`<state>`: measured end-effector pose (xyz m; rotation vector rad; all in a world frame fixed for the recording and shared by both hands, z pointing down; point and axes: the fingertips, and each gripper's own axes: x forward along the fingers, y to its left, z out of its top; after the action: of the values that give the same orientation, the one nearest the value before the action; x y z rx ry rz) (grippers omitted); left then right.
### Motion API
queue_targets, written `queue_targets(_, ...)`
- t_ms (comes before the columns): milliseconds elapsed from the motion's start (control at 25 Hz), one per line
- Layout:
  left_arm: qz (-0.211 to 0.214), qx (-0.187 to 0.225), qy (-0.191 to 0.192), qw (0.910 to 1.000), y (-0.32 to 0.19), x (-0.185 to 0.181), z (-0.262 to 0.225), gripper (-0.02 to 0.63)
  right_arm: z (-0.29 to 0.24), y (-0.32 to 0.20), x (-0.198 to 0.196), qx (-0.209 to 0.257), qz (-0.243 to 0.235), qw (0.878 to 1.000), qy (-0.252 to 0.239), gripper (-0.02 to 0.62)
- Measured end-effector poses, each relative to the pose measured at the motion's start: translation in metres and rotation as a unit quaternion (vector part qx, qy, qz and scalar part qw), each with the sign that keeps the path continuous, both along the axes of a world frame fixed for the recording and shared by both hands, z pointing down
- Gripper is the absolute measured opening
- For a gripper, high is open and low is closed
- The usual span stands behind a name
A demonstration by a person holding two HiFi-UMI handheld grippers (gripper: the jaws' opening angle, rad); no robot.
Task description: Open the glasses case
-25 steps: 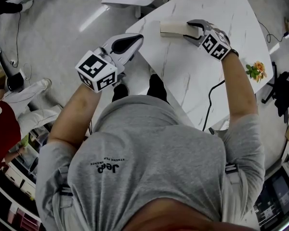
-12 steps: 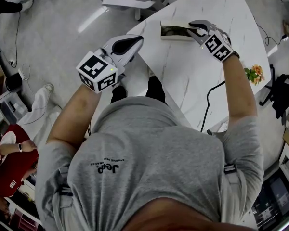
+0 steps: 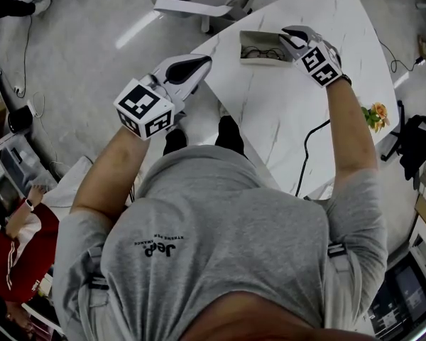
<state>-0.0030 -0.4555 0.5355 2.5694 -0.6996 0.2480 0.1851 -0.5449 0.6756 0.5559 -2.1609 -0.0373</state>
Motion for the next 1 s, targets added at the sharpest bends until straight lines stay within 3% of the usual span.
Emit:
queue_targets(640, -0.014, -0.003, 0.002, 0.9999, -0.001, -0.012, 0.002, 0.032, 0.013, -0.016, 0.006, -0.009, 0.021, 1.0, 0.007, 0.063)
queue_targets(840, -0.017, 0.0, 0.004, 0.9999, 0.002, -0.017, -0.004, 0.032, -0.012, -0.013, -0.001, -0.002, 0.034, 0.999, -0.008, 0.146)
queue_targets(1000, -0.024, 0.011, 0.007, 0.9996, 0.005, -0.027, -0.018, 0.032, -0.039, -0.009, -0.002, 0.013, 0.047, 0.998, -0.028, 0.167)
